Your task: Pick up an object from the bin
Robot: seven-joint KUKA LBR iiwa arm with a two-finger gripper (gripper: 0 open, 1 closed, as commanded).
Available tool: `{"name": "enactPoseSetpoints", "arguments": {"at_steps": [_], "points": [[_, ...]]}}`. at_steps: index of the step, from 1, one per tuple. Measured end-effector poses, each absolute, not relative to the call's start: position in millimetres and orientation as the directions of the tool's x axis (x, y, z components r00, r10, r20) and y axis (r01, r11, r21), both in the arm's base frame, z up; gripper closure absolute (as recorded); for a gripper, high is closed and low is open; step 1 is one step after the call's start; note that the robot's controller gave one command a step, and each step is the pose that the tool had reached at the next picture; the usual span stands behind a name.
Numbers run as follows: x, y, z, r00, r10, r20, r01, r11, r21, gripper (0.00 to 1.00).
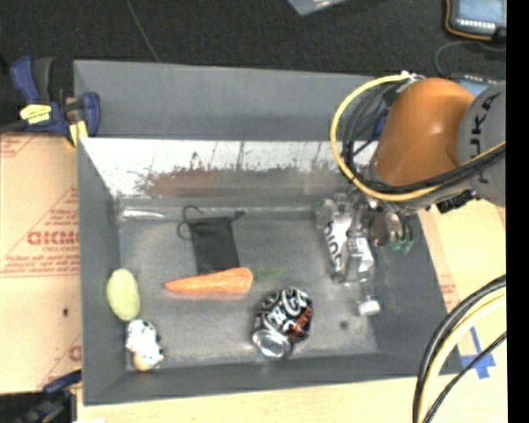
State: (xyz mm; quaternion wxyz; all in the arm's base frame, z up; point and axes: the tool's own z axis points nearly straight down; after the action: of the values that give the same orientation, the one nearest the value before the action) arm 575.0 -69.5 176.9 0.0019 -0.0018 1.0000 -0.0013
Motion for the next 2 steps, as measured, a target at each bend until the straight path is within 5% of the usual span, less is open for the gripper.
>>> {"name": "enactPoseSetpoints", "arguments": {"at_steps": [1, 2], "points": [[575.0, -69, 177, -1.0, -0.004, -0.004, -0.004, 1.0, -0.003, 0.0], [564.3, -40, 140, -0.998, -0.061, -0.011, -0.06, 0.998, -0.006, 0.0]]}}
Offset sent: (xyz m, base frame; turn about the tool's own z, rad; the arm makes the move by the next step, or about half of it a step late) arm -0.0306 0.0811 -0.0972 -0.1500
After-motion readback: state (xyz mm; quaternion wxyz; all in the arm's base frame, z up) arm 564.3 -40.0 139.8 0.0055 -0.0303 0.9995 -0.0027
